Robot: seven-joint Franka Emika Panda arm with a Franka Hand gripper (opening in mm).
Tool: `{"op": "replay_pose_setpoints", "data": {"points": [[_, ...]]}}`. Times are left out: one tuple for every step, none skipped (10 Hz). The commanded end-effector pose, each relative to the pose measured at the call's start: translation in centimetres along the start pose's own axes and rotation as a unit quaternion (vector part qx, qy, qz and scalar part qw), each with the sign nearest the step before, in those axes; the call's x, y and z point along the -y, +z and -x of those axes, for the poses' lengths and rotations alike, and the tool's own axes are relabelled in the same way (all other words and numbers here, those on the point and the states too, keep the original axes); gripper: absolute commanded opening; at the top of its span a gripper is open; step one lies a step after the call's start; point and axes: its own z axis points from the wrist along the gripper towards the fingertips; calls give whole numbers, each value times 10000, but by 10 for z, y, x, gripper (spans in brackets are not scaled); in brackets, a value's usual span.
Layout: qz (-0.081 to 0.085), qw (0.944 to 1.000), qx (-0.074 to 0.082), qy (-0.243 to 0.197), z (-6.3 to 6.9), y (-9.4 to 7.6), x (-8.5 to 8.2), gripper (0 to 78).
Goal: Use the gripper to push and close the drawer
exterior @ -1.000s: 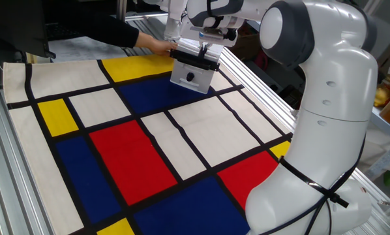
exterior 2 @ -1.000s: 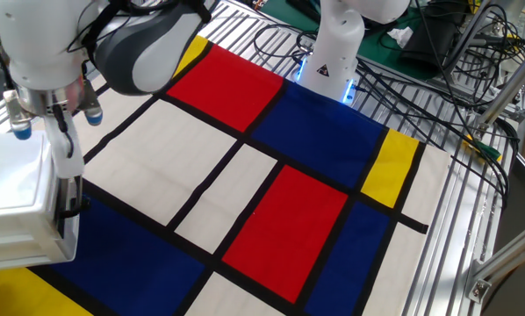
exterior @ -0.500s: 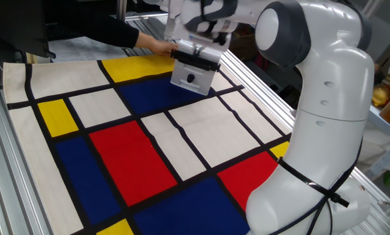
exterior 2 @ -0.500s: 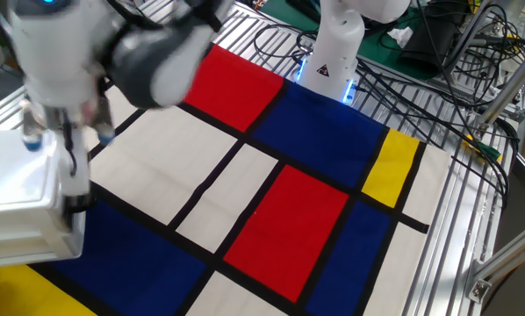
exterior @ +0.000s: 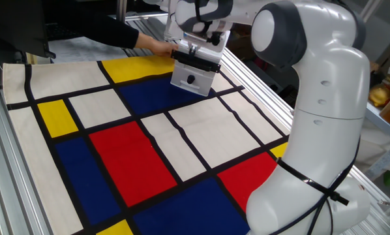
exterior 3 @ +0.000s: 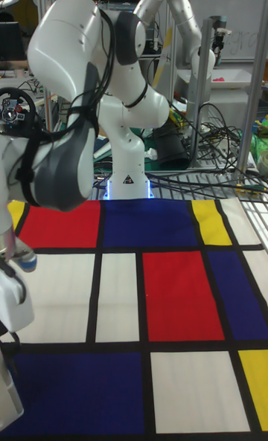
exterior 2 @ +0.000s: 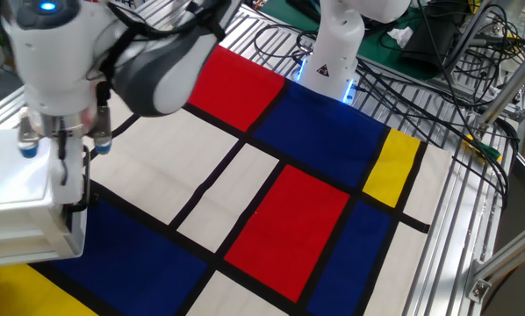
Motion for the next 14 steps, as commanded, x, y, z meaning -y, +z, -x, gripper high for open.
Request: {"op": "replay_pose_setpoints", "data": {"points": [[-100,9993,-295,217,14,-12,-3,0],[-88,9993,-285,235,14,-11,-3,0],[-84,9993,-273,239,14,-11,-3,0],[-84,9993,-277,249,14,-11,-3,0],[-103,9993,-215,271,13,-10,-3,0],[-174,9993,-143,310,10,-9,-3,0],[-227,9991,-183,297,5,-12,-3,0],[-249,9988,-337,240,0,-21,-3,0],[-231,9987,-413,198,-4,-28,-3,0],[-240,9989,-392,70,-9,-32,1,0],[-238,9988,-379,-192,-17,-36,7,0],[-224,9979,-392,-457,-26,-41,16,0],[-180,9965,-455,-680,-34,-46,22,0],[-158,9939,-473,-988,-41,-50,27,0]]}}
